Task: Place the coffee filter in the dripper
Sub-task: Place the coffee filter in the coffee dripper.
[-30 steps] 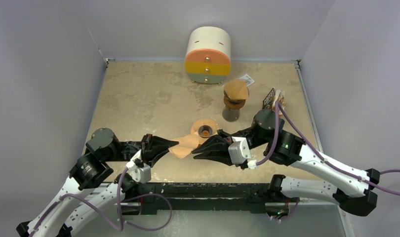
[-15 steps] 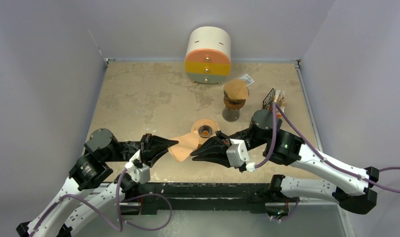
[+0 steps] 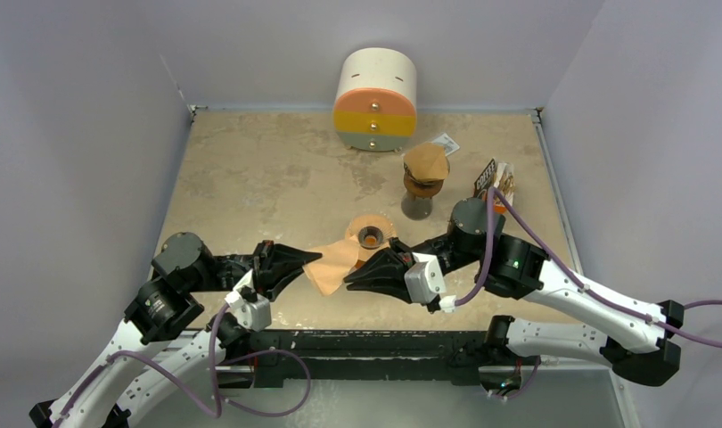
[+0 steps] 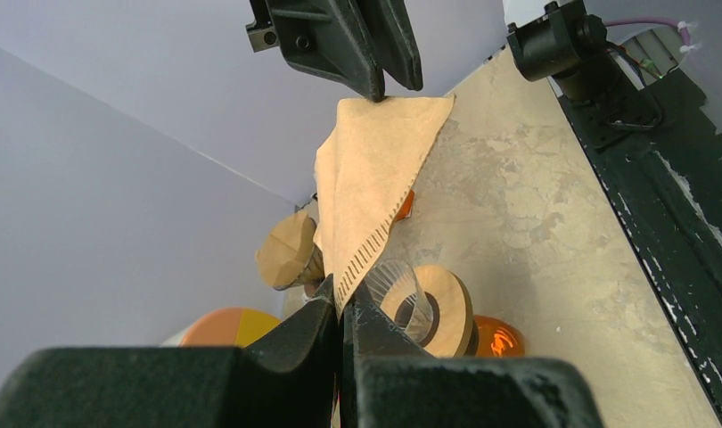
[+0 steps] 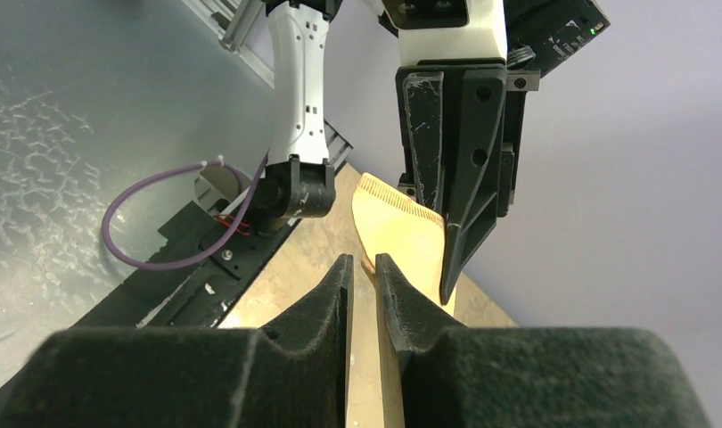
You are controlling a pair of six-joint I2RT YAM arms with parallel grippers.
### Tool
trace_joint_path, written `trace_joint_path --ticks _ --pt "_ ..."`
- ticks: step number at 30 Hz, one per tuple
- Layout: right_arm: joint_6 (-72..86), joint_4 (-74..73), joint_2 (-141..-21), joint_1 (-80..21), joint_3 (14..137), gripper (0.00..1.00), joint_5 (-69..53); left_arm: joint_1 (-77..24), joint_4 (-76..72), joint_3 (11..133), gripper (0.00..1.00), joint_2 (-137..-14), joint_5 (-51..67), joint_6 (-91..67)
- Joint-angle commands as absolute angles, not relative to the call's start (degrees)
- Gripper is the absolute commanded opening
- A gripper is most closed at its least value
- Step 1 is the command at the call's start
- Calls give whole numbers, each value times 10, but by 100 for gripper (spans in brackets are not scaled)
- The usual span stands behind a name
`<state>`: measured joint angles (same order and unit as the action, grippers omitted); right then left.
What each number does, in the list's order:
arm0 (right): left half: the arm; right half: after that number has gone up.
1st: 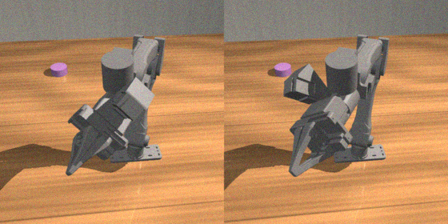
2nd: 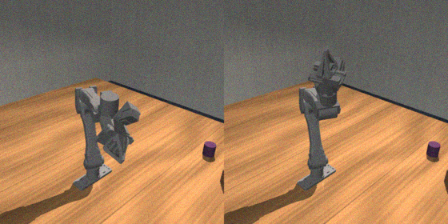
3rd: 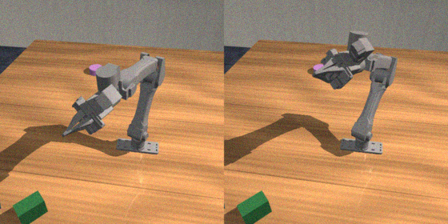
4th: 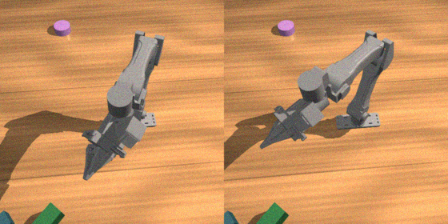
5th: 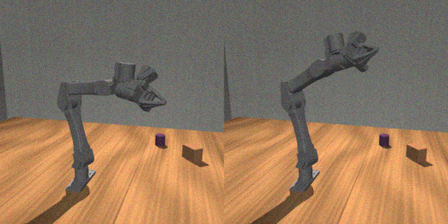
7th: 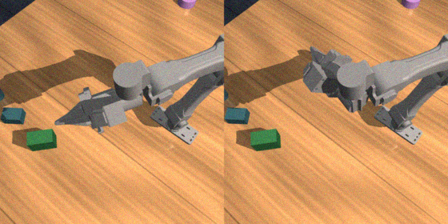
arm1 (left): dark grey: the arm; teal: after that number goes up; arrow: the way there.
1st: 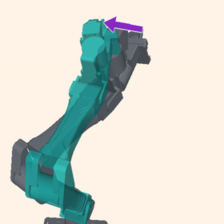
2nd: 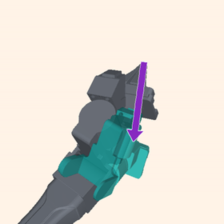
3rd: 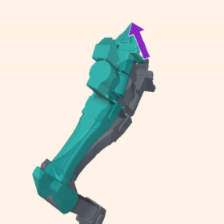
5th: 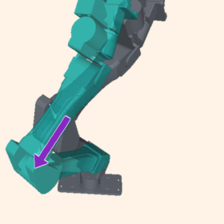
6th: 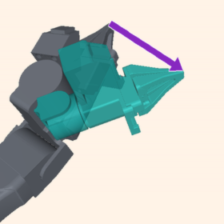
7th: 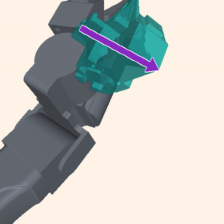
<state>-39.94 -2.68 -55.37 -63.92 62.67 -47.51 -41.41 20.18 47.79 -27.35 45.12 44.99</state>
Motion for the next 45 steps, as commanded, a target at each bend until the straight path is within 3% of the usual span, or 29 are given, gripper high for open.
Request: trace_joint_path --ticks 1,12,18,25,32,35,45 --pt "-408 -24 -542 -643 636 18 -466 -416 176 483 0 -275 453 441" --pt "-368 15 -506 -643 611 21 -434 -416 175 483 0 -272 450 440" --pt "-217 11 -486 -643 629 31 -266 -416 187 485 0 -259 437 450" --pt "-187 -57 -471 -643 634 32 -192 -416 181 488 0 -235 466 418" --pt "-299 -15 -418 -643 583 30 -250 -416 223 524 0 -229 550 392" --pt "-380 -20 -409 -643 571 32 -349 -416 230 540 0 -233 592 383" --pt "-410 -3 -482 -644 643 33 -462 -416 243 557 0 -268 620 391"
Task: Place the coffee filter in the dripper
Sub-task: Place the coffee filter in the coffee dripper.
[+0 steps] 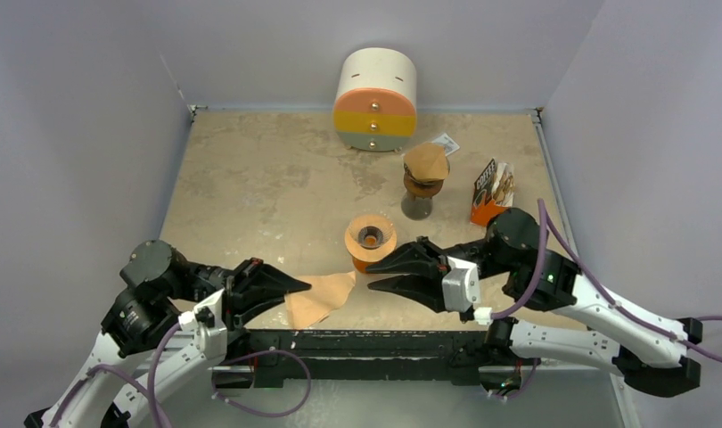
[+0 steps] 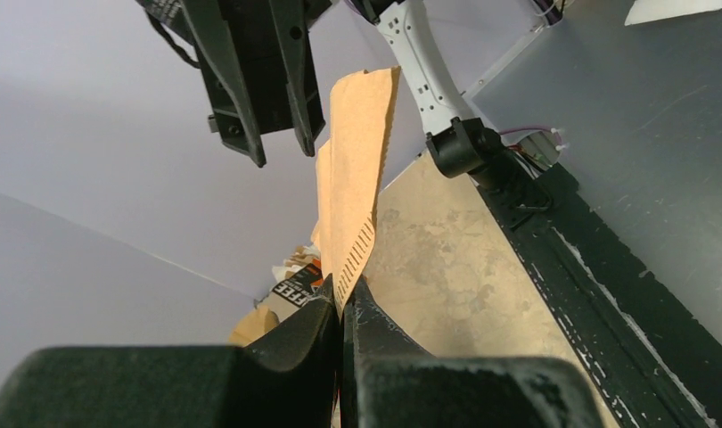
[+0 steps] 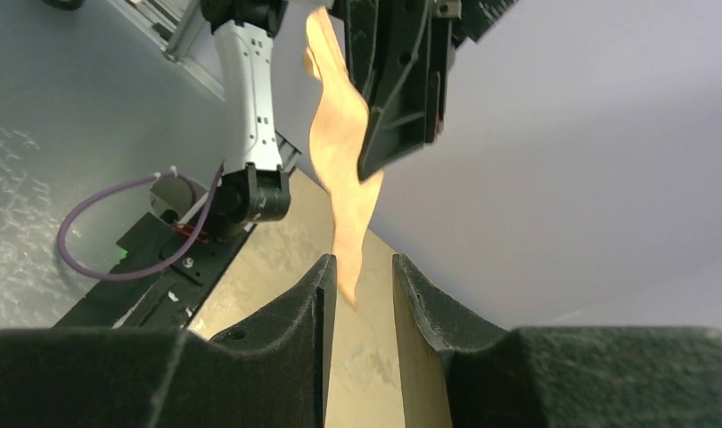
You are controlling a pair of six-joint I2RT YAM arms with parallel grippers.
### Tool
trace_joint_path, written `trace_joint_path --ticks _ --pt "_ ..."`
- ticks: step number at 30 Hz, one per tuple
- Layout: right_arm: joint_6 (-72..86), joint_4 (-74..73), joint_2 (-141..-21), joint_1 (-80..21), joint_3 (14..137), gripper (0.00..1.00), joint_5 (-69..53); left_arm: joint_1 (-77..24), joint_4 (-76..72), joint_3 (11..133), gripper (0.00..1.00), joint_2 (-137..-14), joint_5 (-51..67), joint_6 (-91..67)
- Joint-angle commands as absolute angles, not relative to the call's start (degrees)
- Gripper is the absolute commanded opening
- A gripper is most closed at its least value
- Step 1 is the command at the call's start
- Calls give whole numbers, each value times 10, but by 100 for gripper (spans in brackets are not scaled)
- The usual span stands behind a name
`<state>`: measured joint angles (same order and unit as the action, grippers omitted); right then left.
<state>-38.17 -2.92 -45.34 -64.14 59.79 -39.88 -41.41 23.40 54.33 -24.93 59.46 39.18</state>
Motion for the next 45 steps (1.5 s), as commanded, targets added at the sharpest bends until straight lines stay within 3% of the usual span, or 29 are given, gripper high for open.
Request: trace_joint_path --ticks 1,12,45 --pt "-411 4 -489 -644 650 33 -469 -416 242 556 0 -268 621 391" --pt "-401 46 -542 -647 693 33 -525 -416 234 534 0 -271 582 379" --pt "-424 49 -583 -679 699 32 -502 -416 205 511 0 -272 545 348"
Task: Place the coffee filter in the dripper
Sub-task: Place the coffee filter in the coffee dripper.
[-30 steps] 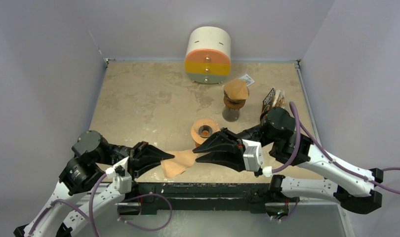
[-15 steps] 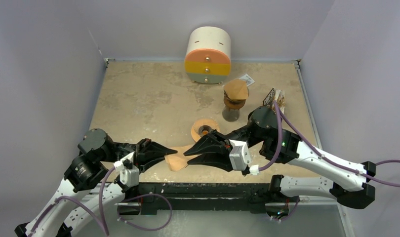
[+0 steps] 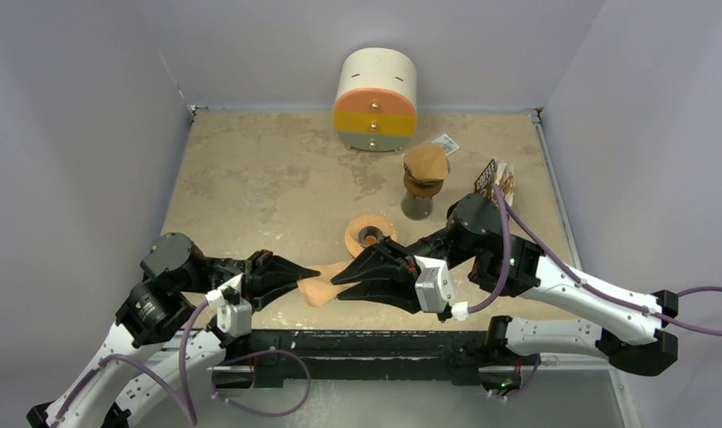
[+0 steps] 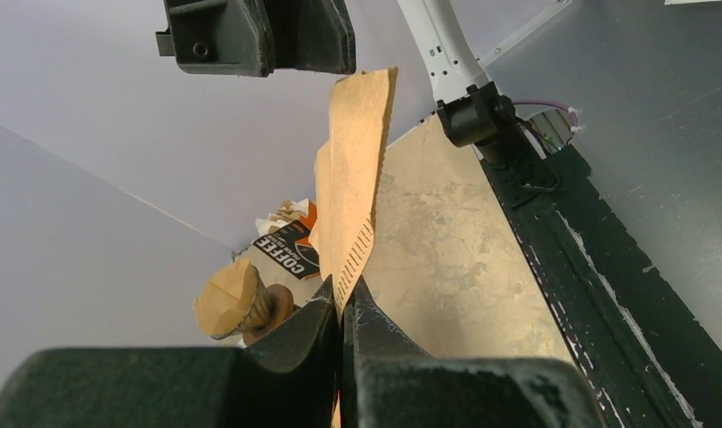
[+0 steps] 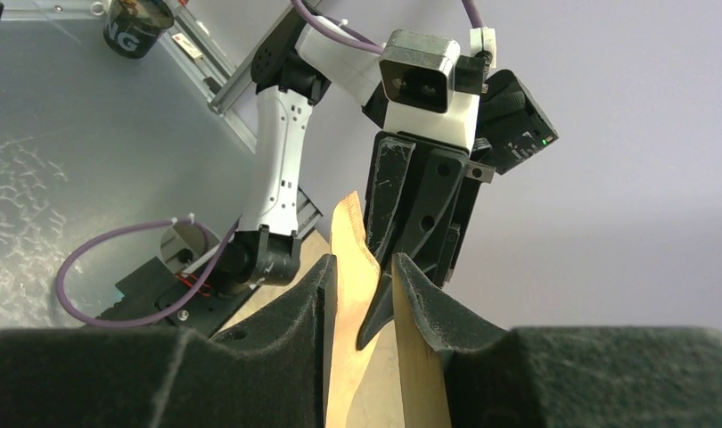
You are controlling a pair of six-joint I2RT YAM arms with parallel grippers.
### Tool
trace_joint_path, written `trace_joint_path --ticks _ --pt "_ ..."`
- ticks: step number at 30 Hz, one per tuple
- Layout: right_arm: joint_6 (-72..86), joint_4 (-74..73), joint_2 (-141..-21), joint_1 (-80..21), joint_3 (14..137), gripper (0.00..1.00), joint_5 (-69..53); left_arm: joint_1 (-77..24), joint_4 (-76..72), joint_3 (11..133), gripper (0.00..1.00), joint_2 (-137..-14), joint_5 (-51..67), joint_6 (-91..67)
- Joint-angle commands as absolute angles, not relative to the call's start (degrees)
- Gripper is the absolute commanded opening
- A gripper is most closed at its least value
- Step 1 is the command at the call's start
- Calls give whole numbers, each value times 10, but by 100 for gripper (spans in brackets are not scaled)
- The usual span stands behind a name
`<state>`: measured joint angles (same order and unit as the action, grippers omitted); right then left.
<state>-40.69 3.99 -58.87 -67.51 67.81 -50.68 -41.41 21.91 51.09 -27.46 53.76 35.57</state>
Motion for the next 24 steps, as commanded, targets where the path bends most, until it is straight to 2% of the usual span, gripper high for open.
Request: trace_joint_path --ticks 1,24 --pt "-426 46 -583 -679 699 32 -500 -416 205 511 0 -273 548 348" --pt "-471 4 -587 -686 696 32 -466 -416 208 515 0 -278 568 344"
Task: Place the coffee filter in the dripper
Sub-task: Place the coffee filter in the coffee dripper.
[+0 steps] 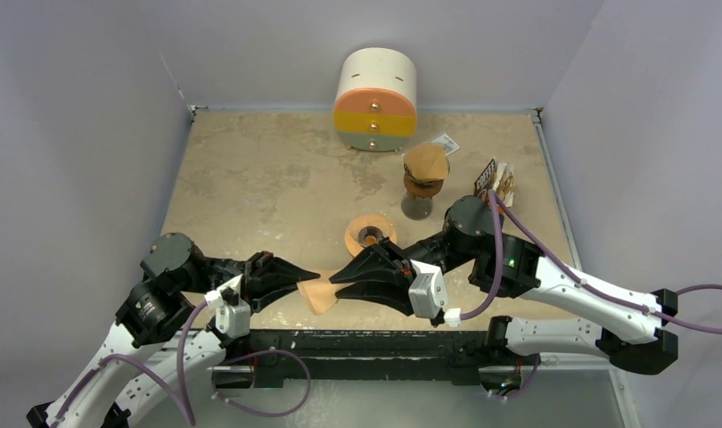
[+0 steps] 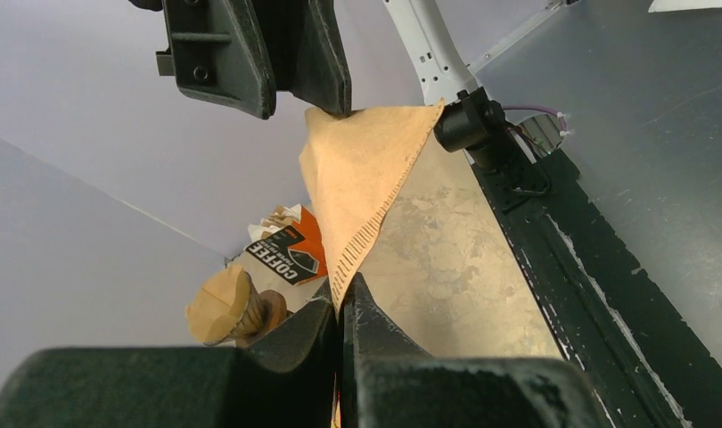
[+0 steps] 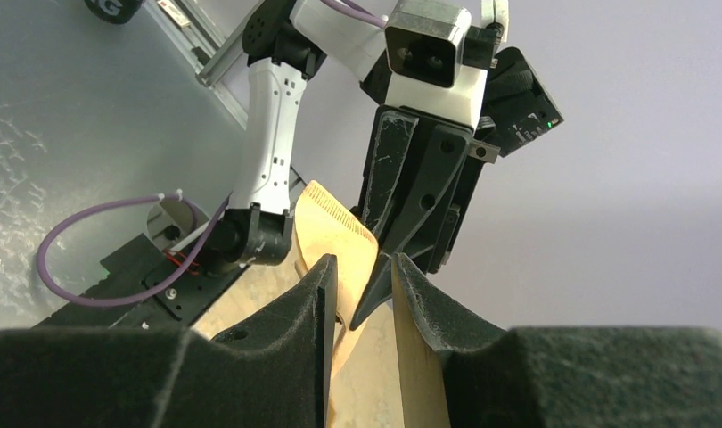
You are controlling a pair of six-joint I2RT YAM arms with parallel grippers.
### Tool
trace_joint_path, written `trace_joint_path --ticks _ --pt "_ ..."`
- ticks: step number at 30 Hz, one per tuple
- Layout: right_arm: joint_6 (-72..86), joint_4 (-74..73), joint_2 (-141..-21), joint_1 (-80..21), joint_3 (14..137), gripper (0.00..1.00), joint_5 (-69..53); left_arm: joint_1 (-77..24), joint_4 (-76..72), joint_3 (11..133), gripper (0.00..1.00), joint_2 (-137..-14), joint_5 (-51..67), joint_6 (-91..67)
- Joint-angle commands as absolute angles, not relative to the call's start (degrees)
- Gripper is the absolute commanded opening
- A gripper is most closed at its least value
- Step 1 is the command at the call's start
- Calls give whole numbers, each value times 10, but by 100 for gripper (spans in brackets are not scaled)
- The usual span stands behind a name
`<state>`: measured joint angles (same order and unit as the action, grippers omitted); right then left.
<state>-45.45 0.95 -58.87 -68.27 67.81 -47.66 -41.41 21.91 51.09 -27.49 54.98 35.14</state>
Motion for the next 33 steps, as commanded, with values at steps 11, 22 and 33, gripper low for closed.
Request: trace_joint_path --ticks 11,22,33 --pt "-469 5 -565 -688 685 32 -476 -416 206 518 0 -282 568 342" --pt "-465 5 -555 -689 688 32 -479 -416 202 519 0 -292 577 342" --pt "-470 1 -562 -691 689 32 -486 -416 205 523 0 -293 577 338"
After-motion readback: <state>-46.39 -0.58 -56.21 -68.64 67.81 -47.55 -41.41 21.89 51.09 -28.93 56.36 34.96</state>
